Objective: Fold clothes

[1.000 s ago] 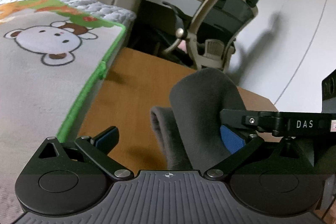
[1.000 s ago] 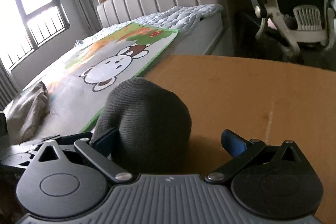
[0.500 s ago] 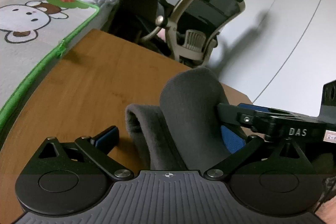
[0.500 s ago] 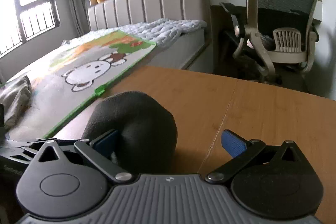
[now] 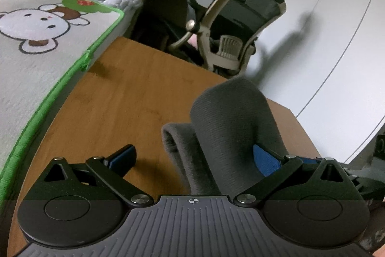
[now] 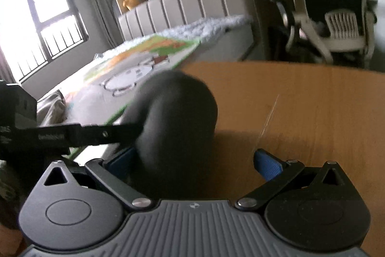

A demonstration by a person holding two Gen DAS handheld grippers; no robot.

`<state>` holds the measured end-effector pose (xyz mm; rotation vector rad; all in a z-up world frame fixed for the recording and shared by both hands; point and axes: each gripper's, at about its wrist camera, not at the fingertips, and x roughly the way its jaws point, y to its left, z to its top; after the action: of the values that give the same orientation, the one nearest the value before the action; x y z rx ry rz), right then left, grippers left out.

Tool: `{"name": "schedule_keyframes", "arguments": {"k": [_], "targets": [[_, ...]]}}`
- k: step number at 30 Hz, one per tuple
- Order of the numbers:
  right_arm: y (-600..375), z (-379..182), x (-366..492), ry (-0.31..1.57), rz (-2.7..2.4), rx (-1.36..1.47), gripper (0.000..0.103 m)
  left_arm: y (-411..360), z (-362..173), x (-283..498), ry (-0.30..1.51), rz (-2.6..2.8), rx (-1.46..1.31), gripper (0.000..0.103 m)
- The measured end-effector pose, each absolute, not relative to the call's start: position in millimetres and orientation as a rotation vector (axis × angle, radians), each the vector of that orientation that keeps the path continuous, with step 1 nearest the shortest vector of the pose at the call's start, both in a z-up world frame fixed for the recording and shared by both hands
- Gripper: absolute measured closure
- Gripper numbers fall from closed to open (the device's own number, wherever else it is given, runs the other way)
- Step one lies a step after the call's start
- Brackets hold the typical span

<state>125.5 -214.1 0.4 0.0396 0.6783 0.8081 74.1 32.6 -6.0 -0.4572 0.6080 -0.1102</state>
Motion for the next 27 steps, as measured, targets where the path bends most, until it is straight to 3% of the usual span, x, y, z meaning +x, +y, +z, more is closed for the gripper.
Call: {"name": "schedule_keyframes", "arguments": {"k": [8, 19, 21, 23, 27], "targets": [[-197, 12, 111, 0.656, 0.824, -0.003, 0.000, 31, 17, 60, 0.589, 0.009, -0.258, 0.000], [-179, -9, 143, 0.815, 0.956, 0.219, 0.000, 55, 5, 70, 0.646, -0.035, -0.378, 0.000], [-179, -11, 143, 0.814, 0.970, 0.233, 0.004, 50, 7, 71, 0.647, -0.025, -0.356, 0.000], [-181, -7, 140, 0.802, 0.969, 0.219, 0.016, 46, 7, 73, 0.650, -0.018, -0.345, 0.000], [-196, -3, 140, 0.793, 0.929, 0.206, 0.022, 30, 7, 87, 0.659, -0.032, -0.344, 0.000]]}}
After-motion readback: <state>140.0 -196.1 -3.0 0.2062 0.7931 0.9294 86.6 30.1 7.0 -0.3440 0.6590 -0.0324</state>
